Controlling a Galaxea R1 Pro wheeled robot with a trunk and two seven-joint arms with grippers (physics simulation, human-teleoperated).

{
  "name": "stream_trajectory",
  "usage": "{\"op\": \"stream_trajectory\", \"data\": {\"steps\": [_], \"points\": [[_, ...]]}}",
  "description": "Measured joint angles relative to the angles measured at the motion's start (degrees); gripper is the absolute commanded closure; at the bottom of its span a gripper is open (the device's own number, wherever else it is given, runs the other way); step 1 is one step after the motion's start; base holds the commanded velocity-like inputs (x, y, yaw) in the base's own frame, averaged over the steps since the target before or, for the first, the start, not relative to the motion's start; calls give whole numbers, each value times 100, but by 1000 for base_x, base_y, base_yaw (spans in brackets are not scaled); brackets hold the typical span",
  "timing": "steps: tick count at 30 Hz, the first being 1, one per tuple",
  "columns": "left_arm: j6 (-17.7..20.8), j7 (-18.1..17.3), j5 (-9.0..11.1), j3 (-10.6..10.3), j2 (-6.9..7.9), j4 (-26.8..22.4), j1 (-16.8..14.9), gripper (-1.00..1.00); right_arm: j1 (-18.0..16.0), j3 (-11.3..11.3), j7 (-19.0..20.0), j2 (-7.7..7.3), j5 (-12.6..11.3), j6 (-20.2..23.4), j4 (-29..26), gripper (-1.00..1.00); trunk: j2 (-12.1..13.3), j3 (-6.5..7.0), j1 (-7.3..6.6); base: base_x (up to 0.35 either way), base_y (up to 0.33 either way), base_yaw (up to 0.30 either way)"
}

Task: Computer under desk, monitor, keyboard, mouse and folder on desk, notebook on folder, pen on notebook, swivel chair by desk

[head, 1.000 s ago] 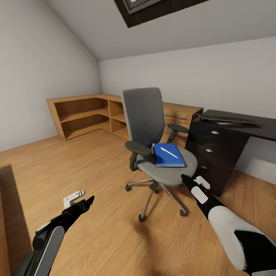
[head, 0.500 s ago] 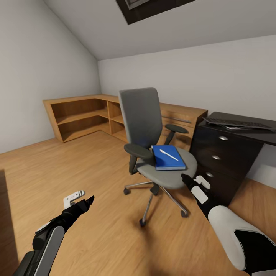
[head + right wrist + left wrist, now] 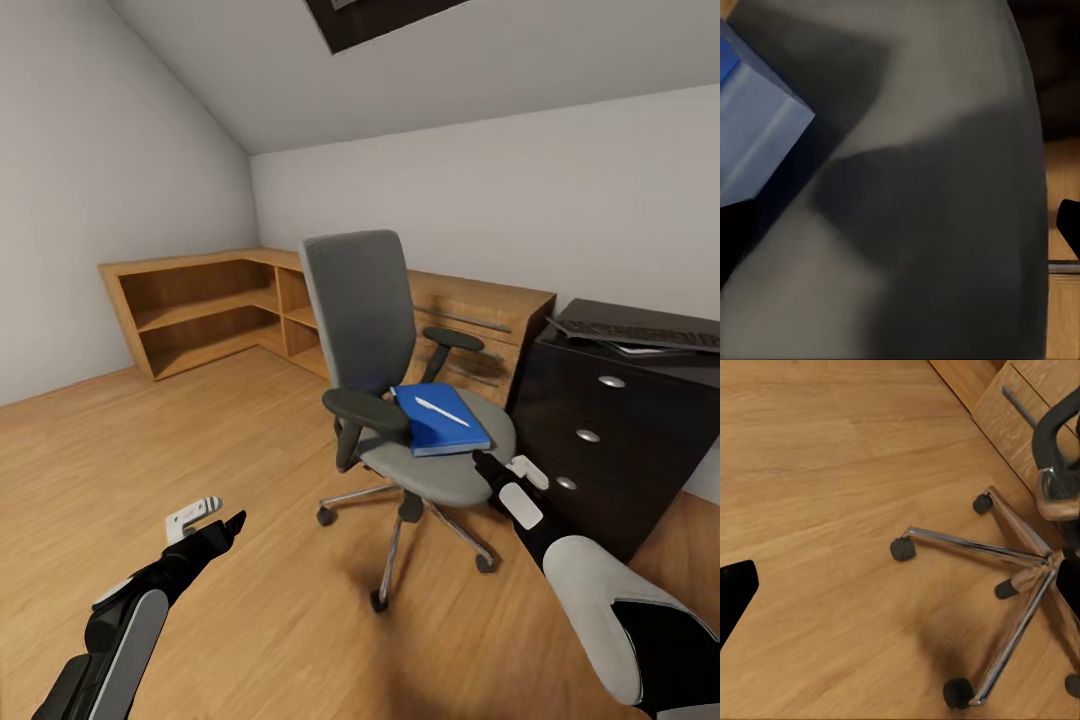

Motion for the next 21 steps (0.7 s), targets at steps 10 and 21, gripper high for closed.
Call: {"op": "stream_trajectory", "data": {"steps": [10, 21], "points": [[3, 1, 1, 2, 0, -4, 2, -100, 0, -30, -19, -5, 50, -8, -4, -100, 0, 0, 1, 282, 166, 0], [-3, -1, 0, -7, 0, 10, 2, -100, -1, 15, 14, -1, -29, 1, 39, -100, 1, 0, 4, 32, -23, 0]]}}
